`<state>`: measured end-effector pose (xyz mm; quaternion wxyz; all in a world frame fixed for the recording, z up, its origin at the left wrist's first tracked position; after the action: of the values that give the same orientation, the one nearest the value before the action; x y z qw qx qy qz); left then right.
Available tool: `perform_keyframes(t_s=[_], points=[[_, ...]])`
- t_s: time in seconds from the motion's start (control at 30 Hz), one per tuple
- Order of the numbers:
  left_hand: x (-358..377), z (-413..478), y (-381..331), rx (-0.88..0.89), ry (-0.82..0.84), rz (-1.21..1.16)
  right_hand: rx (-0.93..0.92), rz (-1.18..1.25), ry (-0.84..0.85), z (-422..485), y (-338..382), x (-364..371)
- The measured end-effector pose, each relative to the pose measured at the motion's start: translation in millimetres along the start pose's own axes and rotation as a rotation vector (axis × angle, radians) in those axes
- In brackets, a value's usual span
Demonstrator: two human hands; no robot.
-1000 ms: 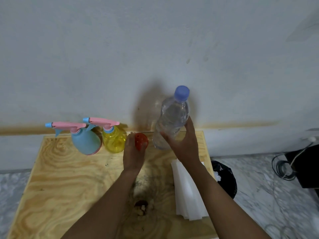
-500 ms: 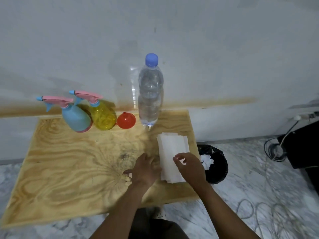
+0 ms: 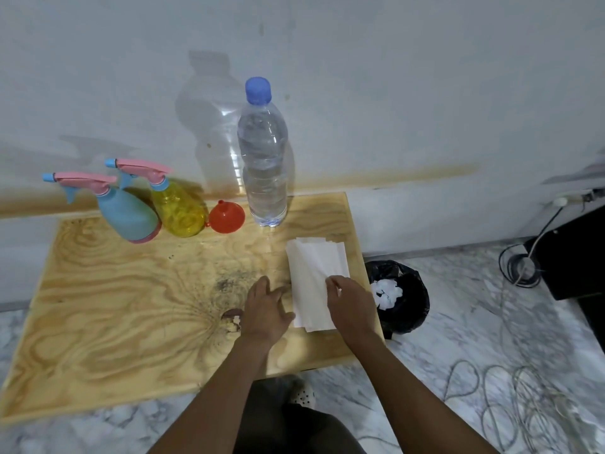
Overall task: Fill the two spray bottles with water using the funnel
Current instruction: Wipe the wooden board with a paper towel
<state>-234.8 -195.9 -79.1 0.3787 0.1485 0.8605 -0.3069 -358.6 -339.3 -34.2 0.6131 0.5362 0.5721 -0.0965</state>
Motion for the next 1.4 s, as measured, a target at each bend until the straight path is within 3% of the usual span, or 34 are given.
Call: perform_keyframes(t_s=[0.3,0.73,0.93,1.03,1.27,1.4], points=[[3.6,1.7,4.5,-0.009,0.011,-0.033,0.005,0.242,-0.093,1.4,9.6,-30.3],[2.5,-1.2,2.0,-0.006,0.041,-0.005,-0.102,0.267,-0.214,1.8,26.1,-93.9],[-3.4,-5.1,-3.2,0.012,0.049,0.004,-0.17,0.379,-0.056,-3.0,41.2,-104.5],[-12.3,-10.2,2.5,0.035,0.043,-0.105,-0.197,0.422,0.005,-4.6,52.3,-96.2],[-59.4,-39.1,71.6,-0.009,-0.257,-0.252,-0.158,0.537,0.104,-9.0,96.8,-48.3],[-79.0,-45.6,127.6,-0.142,-0.285,-0.236,-0.133,0.505,0.137,-1.4,116.5,-12.2]])
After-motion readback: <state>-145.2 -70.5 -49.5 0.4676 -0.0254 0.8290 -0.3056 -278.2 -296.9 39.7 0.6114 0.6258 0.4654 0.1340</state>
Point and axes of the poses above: each hand's wrist, its own z-axis towards the middle knuckle, its own x-axis out of the palm, y = z × x, the point moved 7 cm from there along z, towards the middle knuckle, and after that the axes turned 7 degrees about y, right-handed, at the moved point
